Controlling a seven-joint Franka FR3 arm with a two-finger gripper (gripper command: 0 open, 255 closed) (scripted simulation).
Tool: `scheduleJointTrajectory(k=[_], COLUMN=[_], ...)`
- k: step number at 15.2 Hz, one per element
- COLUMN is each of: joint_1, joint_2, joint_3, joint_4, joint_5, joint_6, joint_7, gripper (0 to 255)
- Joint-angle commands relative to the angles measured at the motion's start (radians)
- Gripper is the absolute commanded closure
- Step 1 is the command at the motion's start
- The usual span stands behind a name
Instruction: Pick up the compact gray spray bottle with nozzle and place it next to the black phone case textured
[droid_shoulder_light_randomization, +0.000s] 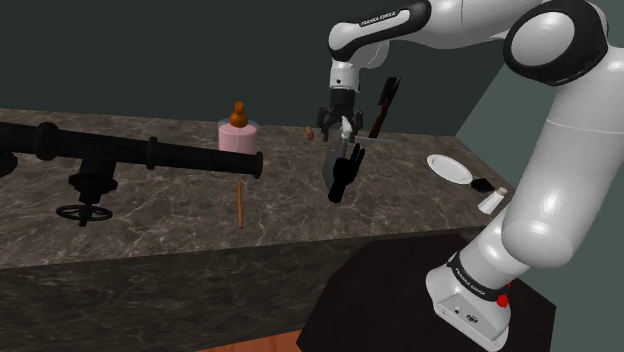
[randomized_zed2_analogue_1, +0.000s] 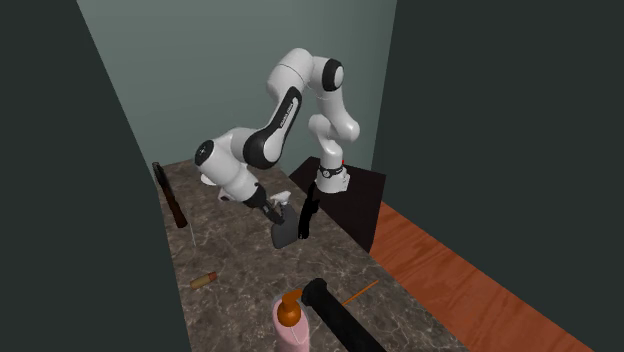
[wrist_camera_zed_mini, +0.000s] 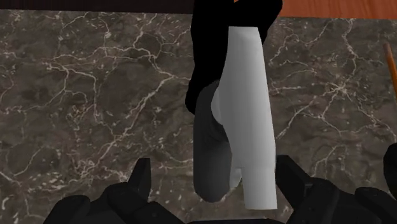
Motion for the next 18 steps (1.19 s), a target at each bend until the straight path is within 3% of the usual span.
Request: scheduleJointTrajectory(k=[1, 7, 15, 16, 18], joint_1=[0.001, 0.013, 0.013, 0.013, 0.013], joint_2=[0.038, 0.027, 0.027, 0.027, 0.027], joint_3=[0.003, 0.009, 0.009, 0.009, 0.009], joint_4=[0.018, -0.08, -0.08, -0.08, -0.08], joint_5=[0.009, 0.017, 0.017, 0.017, 0.017], joint_6=[0.002, 0.09, 0.09, 0.09, 0.09], joint_7=[0.01, 0.004, 0.004, 0.004, 0.004], gripper=[0, 0, 0, 255, 255])
